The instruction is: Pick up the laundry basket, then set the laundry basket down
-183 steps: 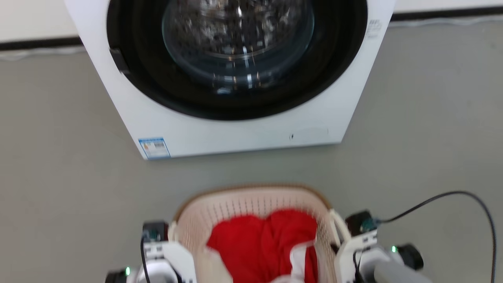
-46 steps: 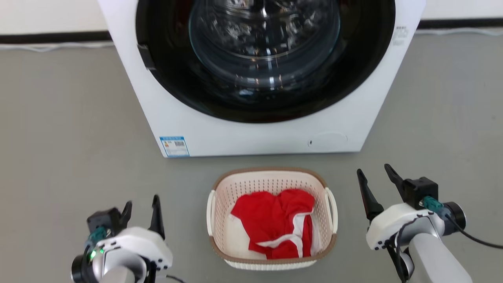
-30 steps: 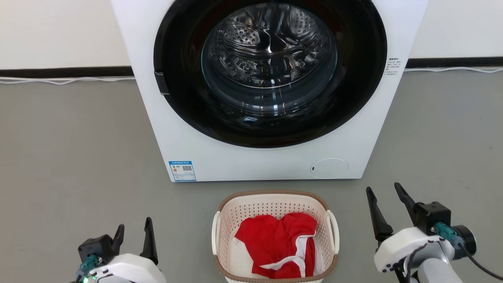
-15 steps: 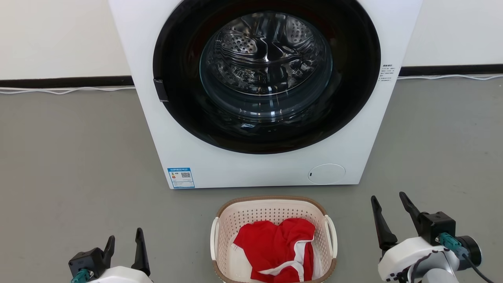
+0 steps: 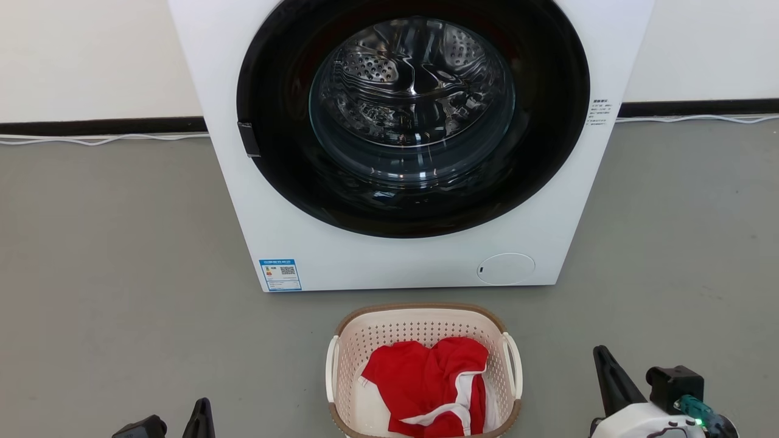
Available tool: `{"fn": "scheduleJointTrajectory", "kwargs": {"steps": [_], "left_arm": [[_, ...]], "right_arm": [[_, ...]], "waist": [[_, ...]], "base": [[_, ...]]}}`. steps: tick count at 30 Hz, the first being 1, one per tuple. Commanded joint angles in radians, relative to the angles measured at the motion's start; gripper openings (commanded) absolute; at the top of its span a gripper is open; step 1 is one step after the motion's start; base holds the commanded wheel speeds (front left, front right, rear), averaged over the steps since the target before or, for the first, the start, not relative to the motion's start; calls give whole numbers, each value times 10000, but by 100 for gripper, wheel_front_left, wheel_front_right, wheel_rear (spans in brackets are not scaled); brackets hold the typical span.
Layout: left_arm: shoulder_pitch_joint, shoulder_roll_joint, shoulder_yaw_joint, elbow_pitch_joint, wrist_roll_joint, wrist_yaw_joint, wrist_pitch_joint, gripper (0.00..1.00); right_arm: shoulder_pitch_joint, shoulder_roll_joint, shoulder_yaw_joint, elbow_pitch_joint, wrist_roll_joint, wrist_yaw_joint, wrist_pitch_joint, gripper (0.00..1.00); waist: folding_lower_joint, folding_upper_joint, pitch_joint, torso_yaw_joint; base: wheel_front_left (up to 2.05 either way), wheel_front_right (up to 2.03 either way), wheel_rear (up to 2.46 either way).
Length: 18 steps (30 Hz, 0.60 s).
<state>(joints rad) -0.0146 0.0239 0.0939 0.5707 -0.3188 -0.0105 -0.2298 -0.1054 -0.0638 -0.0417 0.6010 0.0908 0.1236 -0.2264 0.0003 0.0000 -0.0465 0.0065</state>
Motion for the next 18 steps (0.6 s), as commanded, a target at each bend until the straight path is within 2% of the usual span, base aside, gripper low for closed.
{"fn": "scheduleJointTrajectory", "kwargs": {"steps": [1, 4, 18], "left_arm": [[-382, 66, 62, -317, -278, -74, 46, 0], [-384, 71, 47, -403, -608, -102, 115, 0], [-427, 93, 35, -757, -2018, -228, 466, 0]], "right_arm": [[-390, -75, -78, -308, 356, 5, 90, 0], [-364, -70, -69, -408, 746, 6, 152, 0], [-295, -47, -101, -808, 2406, 14, 482, 0]], "waist": [[14, 0, 3, -1], [-2, 0, 34, -3], [-3, 0, 92, -10]], "base": [[0, 0, 0], [0, 0, 0], [0, 0, 0]]}}
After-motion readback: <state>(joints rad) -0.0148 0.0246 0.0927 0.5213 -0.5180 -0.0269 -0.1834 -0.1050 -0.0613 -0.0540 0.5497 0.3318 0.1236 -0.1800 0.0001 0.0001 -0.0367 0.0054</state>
